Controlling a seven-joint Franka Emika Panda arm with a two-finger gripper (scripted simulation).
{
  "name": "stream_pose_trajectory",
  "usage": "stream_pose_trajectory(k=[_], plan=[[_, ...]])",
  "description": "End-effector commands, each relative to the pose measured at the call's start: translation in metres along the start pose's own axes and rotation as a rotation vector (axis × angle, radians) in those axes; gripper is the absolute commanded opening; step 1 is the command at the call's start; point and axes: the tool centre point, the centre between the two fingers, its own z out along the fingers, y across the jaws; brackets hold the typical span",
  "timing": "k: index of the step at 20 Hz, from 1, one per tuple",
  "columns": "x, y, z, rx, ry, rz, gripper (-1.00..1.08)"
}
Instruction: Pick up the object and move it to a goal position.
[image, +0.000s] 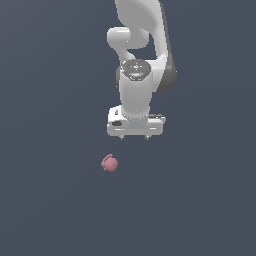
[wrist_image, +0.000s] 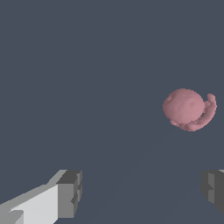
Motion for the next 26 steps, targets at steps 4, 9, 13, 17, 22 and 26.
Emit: stream_pose_trajectory(k=[4, 9, 13, 17, 22, 26], plan=[[0.011, 0.017, 0.012, 0.001, 0.000, 0.097, 1.00], [0.025, 0.041, 0.029, -0.001, 0.002, 0.238, 1.00], [0.037, 0.066, 0.047, -0.006, 0.005, 0.372, 1.00], [0.045, 0.086, 0.061, -0.013, 0.009, 0.476, 1.00], [0.051, 0.103, 0.073, -0.020, 0.013, 0.559, 1.00], [0.053, 0.109, 0.078, -0.022, 0.015, 0.591, 1.00]])
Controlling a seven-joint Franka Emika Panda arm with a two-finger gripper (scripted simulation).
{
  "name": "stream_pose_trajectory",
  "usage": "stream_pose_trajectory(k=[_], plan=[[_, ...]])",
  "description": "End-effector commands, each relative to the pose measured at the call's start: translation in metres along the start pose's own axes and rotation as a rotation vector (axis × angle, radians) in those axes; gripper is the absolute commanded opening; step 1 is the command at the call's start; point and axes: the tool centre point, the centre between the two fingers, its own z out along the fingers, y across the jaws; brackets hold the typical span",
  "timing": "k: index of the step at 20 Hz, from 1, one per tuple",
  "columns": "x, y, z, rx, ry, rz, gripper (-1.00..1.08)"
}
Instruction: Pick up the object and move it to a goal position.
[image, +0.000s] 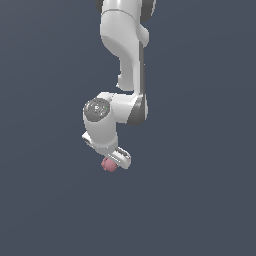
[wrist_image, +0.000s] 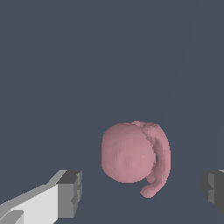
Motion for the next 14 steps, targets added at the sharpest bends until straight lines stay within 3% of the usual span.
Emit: stream_pose_trajectory(k=[1, 7, 14], plan=[[0.002, 0.001, 0.002, -0.001, 0.002, 0.015, 1.00], [0.002, 0.001, 0.008, -0.001, 0.001, 0.011, 1.00], [0.001, 0.002, 0.042, -0.001, 0.001, 0.015, 1.00]])
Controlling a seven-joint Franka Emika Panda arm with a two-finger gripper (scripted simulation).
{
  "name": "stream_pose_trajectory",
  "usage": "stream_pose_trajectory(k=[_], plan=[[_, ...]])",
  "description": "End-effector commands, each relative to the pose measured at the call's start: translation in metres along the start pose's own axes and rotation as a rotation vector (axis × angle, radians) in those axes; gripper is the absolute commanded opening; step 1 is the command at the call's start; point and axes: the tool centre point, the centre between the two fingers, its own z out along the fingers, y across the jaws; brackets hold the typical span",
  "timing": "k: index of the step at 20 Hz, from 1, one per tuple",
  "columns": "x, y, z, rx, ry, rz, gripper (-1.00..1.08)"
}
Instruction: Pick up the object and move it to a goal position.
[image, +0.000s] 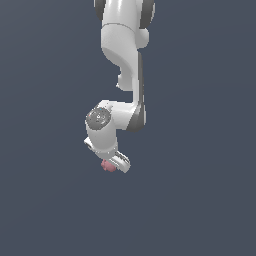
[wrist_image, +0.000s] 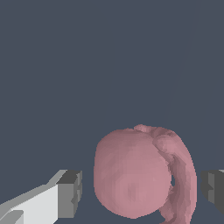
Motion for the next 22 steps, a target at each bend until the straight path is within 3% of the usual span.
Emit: stream_pose_trajectory(k=[1, 7, 8, 22], plan=[[-0.0003, 0.0001, 0.0117, 0.000, 0.000, 0.001, 1.00], [0.0011, -0.0004, 0.0183, 0.000, 0.000, 0.002, 1.00], [0.0011, -0.0004, 0.0183, 0.000, 0.000, 0.002, -1.00], [-0.0016, -0.0030, 0.0145, 0.000, 0.000, 0.002, -1.00]])
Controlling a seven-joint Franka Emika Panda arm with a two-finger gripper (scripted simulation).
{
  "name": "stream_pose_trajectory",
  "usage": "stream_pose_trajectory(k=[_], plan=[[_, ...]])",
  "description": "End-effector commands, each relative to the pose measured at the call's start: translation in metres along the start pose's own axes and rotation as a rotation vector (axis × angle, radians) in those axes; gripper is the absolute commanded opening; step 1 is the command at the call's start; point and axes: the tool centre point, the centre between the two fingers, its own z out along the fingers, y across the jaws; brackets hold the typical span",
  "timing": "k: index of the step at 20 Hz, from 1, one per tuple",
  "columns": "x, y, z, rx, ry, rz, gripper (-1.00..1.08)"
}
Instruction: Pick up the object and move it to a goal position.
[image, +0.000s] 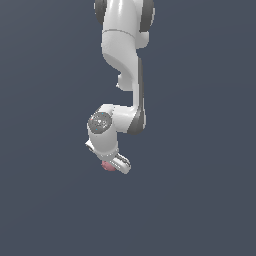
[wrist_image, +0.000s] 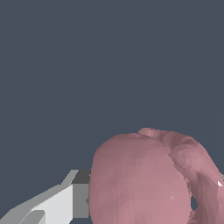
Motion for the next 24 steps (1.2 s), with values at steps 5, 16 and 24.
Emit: stream_pose_trajectory(k=[5, 16, 24], plan=[[-0.012, -0.013, -0.018, 0.001, 0.001, -0.001, -1.00], [-0.068, -0.069, -0.099, 0.001, 0.001, -0.001, -1.00], [-0.114, -0.118, -0.170, 0.000, 0.002, 0.000, -1.00]])
